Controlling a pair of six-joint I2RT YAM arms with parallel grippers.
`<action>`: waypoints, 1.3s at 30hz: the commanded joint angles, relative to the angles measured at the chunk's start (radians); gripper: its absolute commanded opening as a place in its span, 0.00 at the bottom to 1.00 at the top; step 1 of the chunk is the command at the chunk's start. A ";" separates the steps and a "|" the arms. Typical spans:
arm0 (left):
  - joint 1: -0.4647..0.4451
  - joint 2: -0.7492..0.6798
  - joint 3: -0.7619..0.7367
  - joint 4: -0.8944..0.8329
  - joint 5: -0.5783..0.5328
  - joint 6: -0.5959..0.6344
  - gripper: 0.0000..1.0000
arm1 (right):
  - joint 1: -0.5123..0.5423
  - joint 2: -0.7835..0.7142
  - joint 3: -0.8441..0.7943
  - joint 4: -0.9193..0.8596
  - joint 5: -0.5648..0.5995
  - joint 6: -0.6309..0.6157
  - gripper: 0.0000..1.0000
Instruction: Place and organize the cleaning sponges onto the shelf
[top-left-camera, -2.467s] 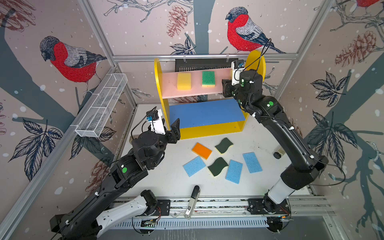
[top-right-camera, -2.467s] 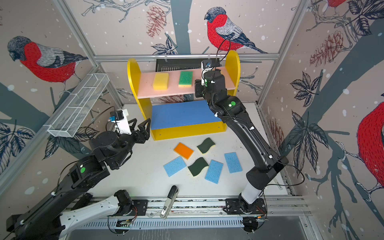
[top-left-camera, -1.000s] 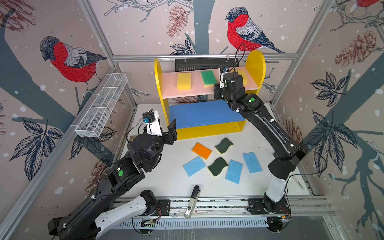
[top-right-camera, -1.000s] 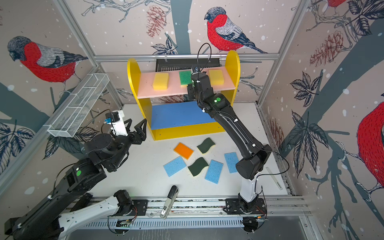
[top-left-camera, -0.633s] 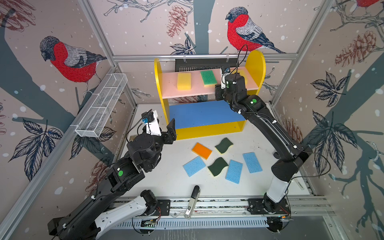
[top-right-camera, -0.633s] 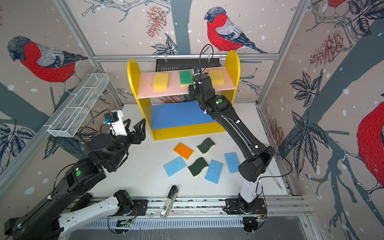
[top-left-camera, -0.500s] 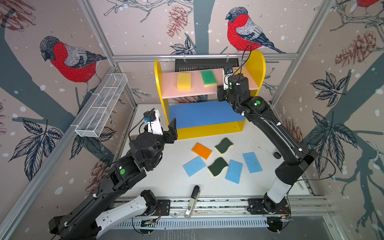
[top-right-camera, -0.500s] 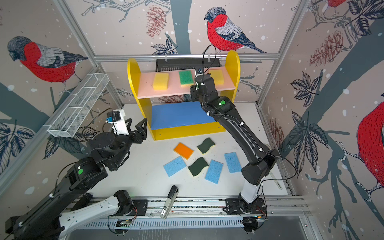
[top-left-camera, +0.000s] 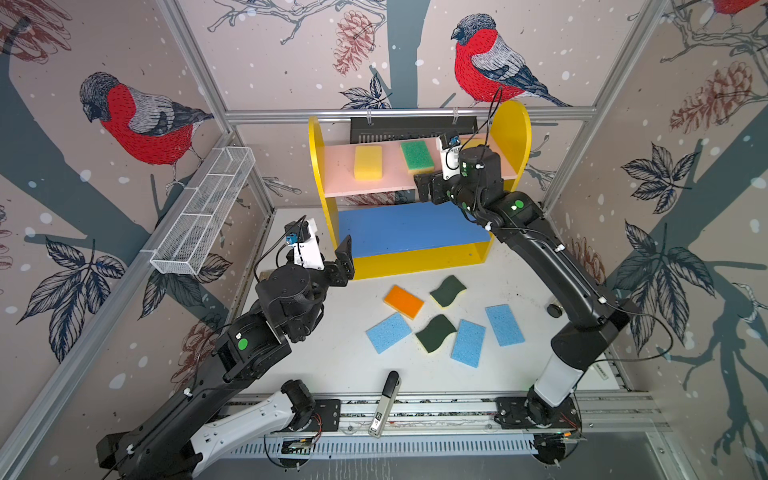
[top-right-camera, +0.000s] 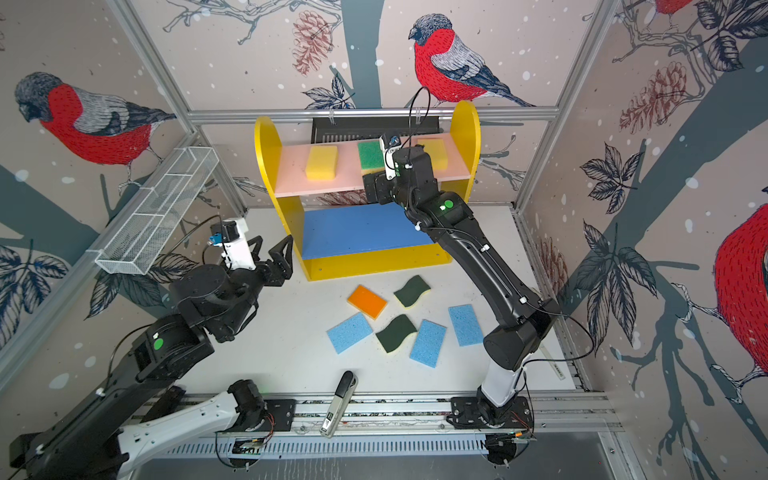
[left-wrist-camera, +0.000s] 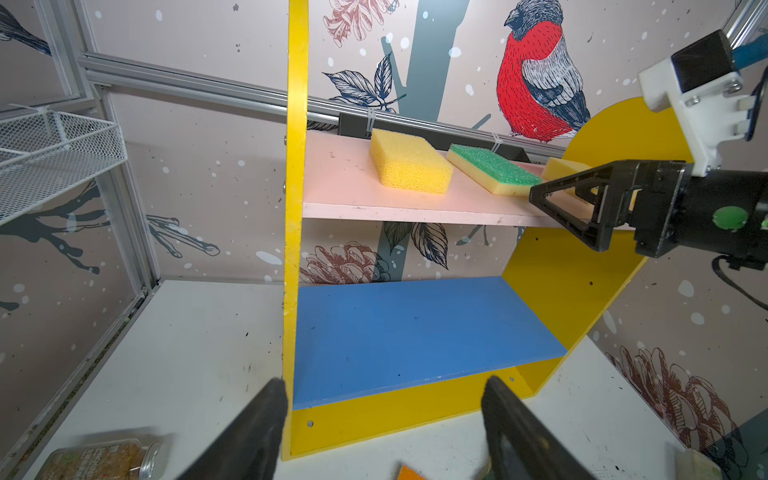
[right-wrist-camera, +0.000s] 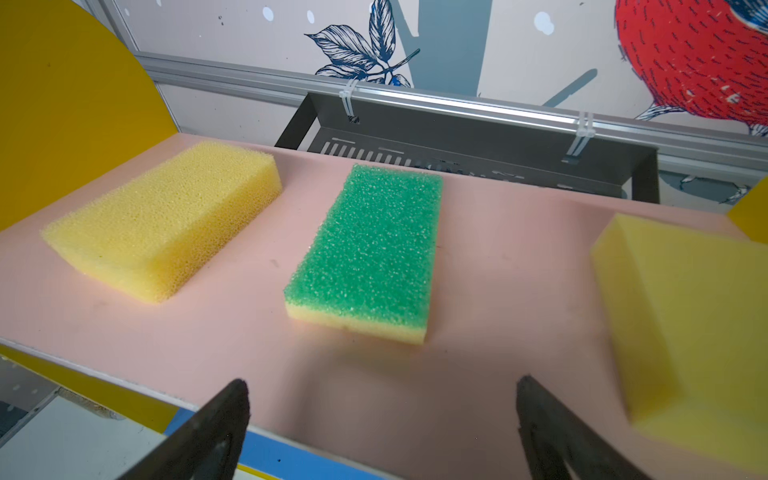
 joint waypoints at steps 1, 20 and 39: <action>0.001 -0.005 0.007 -0.007 -0.013 -0.005 0.75 | 0.005 0.017 0.027 0.034 -0.026 -0.014 0.99; 0.001 -0.034 -0.001 0.000 -0.027 0.007 0.76 | 0.040 0.133 0.149 0.001 0.103 -0.058 1.00; 0.002 -0.044 0.002 0.007 -0.031 0.018 0.76 | 0.039 0.219 0.234 0.012 0.152 -0.054 0.99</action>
